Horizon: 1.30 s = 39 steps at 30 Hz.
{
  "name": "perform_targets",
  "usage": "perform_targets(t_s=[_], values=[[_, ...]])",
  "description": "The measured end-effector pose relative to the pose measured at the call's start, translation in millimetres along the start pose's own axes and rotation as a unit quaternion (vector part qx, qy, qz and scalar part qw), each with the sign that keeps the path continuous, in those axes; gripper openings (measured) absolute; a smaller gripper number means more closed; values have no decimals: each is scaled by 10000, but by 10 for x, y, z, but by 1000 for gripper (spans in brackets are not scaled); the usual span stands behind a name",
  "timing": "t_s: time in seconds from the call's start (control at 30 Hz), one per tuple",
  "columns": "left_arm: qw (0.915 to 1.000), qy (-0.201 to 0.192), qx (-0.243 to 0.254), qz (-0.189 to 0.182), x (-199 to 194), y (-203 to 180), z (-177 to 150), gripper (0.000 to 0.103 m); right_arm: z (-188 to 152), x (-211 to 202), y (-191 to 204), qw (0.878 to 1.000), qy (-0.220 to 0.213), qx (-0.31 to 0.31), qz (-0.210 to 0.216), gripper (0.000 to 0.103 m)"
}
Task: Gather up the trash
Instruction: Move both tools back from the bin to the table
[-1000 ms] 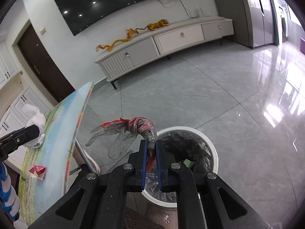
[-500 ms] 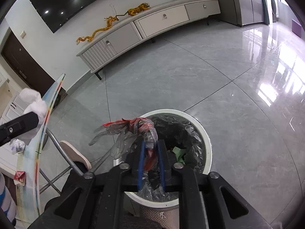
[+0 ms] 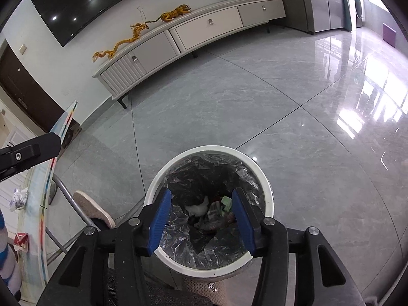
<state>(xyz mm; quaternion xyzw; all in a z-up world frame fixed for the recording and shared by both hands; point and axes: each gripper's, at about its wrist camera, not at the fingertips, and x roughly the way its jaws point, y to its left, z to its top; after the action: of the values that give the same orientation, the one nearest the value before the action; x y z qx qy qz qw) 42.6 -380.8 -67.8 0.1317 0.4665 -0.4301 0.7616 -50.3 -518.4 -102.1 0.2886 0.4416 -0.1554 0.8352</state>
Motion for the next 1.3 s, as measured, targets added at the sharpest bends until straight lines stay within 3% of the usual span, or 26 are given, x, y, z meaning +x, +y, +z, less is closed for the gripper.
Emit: perform_targets(t_s=[0.27,0.43,0.47,0.53,0.6,0.83,1.07,1.3], values=[[9931,-785,-155,862,-457,140,-86,46,81,-274,316,9991,-392,-128,-7,59],[9860,-1117,-381,1176,-774,322,-203,47,118,-423,614,9973,-646,-335,-29,65],[9848,-1169,-438,1209,-831,368,-225,49,120,-441,666,9970,-684,-369,-33,66],[9816,-1292,-564,1288,-964,466,-275,62,116,-483,779,9962,-754,-439,-47,69],[9774,-1453,-666,1384,-1113,566,-350,64,109,-519,899,9954,-805,-515,-70,73],[9649,-1854,-810,1675,-1582,818,-579,65,41,-685,1247,9917,-1000,-804,-102,81],[9506,-2258,-905,1930,-2033,1058,-765,65,18,-941,1701,9831,-1275,-1302,145,91],[9349,-2551,-1183,2163,-2419,1311,-1030,65,-34,-1126,2149,9726,-1462,-1767,391,93]])
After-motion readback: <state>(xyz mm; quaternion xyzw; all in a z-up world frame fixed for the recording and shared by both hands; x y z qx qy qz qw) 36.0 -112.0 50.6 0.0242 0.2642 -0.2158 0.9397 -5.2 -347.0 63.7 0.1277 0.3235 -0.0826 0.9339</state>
